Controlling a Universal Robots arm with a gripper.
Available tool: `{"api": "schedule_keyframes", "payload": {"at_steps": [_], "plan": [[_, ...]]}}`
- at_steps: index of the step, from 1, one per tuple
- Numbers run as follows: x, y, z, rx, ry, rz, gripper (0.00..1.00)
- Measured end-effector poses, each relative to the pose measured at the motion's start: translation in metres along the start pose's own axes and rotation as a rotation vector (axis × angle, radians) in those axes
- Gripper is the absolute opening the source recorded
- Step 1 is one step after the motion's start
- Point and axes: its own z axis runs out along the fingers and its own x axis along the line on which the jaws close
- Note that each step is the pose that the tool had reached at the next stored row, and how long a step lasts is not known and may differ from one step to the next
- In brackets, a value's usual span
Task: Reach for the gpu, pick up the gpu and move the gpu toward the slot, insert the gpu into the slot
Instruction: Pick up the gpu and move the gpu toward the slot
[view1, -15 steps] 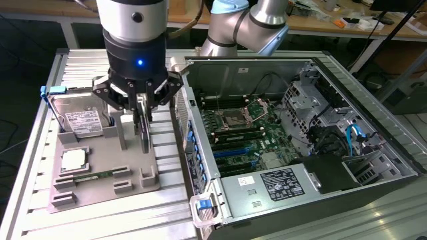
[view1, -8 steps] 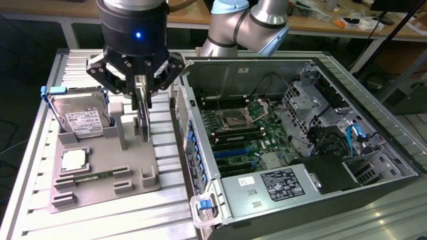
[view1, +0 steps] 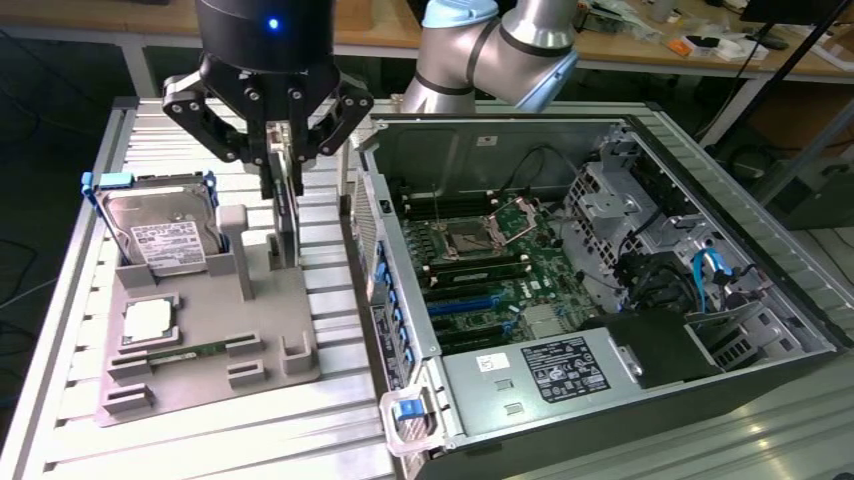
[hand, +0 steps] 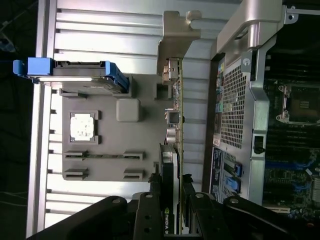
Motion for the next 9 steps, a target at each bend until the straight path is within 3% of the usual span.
{"api": "schedule_keyframes", "payload": {"at_steps": [9], "plan": [[-0.002,0.0009,-0.0225,0.0002,0.0000,0.002,0.27]]}}
